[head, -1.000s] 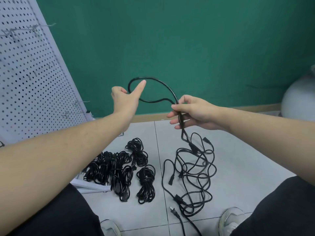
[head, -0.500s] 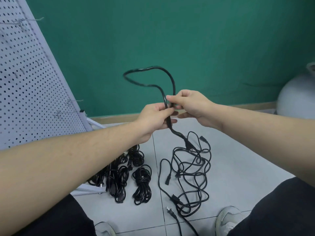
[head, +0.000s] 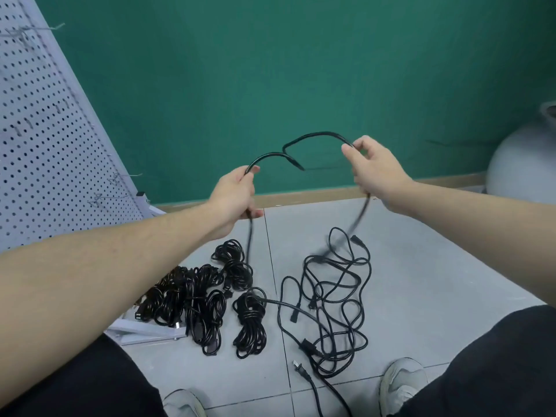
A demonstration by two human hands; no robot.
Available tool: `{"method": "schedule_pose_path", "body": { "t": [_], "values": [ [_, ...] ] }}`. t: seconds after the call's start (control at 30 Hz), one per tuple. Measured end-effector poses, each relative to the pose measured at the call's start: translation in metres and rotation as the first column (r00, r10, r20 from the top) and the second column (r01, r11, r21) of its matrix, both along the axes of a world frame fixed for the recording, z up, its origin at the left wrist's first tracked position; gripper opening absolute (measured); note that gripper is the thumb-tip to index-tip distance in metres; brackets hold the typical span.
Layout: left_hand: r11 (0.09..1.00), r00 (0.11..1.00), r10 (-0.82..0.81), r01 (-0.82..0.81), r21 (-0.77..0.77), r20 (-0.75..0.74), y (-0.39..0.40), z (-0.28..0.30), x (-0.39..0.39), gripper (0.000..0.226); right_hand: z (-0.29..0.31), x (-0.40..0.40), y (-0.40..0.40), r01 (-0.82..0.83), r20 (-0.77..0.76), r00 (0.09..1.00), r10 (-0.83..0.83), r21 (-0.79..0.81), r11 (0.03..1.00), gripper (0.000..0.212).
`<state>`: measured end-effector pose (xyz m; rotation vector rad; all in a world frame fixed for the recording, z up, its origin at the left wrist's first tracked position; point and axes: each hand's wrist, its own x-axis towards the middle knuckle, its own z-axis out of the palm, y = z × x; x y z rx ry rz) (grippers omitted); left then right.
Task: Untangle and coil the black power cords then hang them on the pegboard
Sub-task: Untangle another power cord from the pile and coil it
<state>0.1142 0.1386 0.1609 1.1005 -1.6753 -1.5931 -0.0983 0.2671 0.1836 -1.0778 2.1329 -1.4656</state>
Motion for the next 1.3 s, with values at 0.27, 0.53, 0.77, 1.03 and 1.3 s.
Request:
{"method": "schedule_pose_path", "body": {
  "t": [0.27, 0.53, 0.77, 1.03, 1.3],
  "values": [
    [0.937, 0.927, -0.190, 0.270, -0.224, 0.322, 0.004, -0.006, 0.000, 0.015, -0.017, -0.010, 0.029, -0.103, -0.280, 0.905, 0.320, 0.586, 0.804, 0.029],
    [0.864, 0.876, -0.404, 0.460, -0.207, 0.262, 0.040, 0.005, -0.033, 0.016, 0.000, 0.016, 0.022, -0.390, -0.120, 0.896, 0.427, 0.247, 0.887, 0.018],
    [0.730, 0.700, -0.605, 0.678, -0.086, 0.379, 0.043, -0.002, -0.026, 0.029, 0.011, 0.007, 0.027, -0.302, 0.083, 0.952, 0.294, 0.110, 0.947, 0.029],
    [0.584, 0.405, -0.602, 0.811, 0.034, 0.688, 0.022, -0.023, 0.004, 0.017, 0.019, -0.017, 0.051, -0.119, -0.323, 0.900, 0.293, 0.464, 0.878, 0.036],
    [0.719, 0.737, -0.531, 0.653, -0.237, 0.418, 0.041, -0.008, -0.031, 0.032, -0.002, -0.023, 0.074, -0.281, -0.094, 0.870, 0.483, 0.711, 0.645, 0.046]
  ]
}}
